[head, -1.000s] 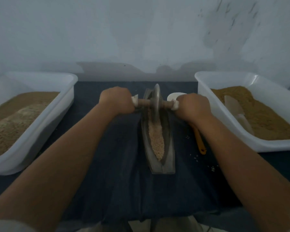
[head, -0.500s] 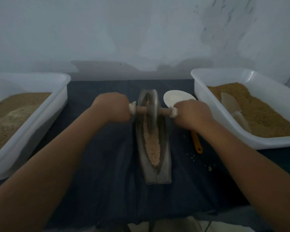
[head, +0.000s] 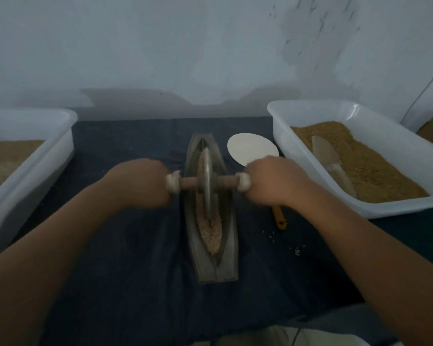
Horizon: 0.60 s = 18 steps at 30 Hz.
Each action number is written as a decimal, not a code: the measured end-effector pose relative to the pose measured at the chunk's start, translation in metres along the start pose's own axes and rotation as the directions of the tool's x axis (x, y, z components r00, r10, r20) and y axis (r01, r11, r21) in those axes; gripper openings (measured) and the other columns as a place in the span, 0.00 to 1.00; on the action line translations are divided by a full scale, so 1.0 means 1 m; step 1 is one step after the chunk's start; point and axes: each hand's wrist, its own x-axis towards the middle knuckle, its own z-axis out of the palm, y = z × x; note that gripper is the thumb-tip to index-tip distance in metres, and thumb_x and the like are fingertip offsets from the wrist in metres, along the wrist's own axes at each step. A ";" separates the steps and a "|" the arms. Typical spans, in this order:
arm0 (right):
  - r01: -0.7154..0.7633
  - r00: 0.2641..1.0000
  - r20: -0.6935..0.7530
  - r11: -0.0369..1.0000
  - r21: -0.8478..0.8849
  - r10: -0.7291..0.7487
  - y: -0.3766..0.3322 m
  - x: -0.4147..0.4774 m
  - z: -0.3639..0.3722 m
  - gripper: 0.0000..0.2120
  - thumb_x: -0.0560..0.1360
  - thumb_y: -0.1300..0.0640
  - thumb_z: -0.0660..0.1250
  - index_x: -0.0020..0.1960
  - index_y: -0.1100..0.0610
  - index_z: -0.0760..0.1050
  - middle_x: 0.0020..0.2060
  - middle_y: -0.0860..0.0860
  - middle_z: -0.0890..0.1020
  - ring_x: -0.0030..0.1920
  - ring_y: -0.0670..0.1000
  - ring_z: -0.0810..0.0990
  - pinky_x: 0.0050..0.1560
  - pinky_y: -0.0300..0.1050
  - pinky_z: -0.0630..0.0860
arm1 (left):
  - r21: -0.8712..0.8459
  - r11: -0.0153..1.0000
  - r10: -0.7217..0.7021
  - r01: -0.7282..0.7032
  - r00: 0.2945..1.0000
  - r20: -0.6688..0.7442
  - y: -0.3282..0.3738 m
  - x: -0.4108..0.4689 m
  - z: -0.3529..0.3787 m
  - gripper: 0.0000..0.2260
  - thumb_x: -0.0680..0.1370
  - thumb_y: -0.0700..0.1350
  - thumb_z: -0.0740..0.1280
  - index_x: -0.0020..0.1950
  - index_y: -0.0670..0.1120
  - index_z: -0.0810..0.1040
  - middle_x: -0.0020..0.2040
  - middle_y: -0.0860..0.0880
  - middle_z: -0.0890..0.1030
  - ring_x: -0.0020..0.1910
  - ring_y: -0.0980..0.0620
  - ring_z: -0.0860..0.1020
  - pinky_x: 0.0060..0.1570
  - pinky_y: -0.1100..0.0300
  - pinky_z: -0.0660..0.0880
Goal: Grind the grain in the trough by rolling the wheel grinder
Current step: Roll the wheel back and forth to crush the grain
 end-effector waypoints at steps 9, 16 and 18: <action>-0.030 0.996 -0.090 0.994 -0.102 0.021 -0.005 0.048 -0.008 0.07 0.72 0.46 0.67 0.37 0.47 0.75 0.32 0.47 0.77 0.33 0.49 0.77 0.36 0.47 0.76 | -0.119 0.991 -0.063 0.057 0.997 -0.053 -0.010 0.023 0.003 0.11 0.70 0.57 0.71 0.36 0.50 0.77 0.37 0.52 0.80 0.37 0.49 0.79 0.39 0.56 0.75; -0.003 0.948 0.316 0.995 0.095 -0.027 0.001 0.011 -0.014 0.08 0.63 0.44 0.65 0.34 0.48 0.77 0.28 0.46 0.80 0.28 0.43 0.79 0.29 0.44 0.73 | -0.073 0.995 0.068 -0.070 0.997 -0.035 -0.009 -0.009 0.014 0.16 0.62 0.62 0.63 0.33 0.50 0.75 0.30 0.54 0.77 0.29 0.58 0.75 0.31 0.60 0.69; -0.054 0.993 0.105 0.999 0.008 0.053 0.000 0.046 -0.011 0.08 0.69 0.45 0.66 0.35 0.48 0.77 0.30 0.47 0.80 0.33 0.48 0.80 0.35 0.49 0.79 | -0.020 0.999 -0.038 0.035 0.978 -0.206 -0.009 0.020 0.009 0.15 0.68 0.62 0.64 0.36 0.50 0.75 0.35 0.55 0.78 0.35 0.52 0.79 0.35 0.58 0.71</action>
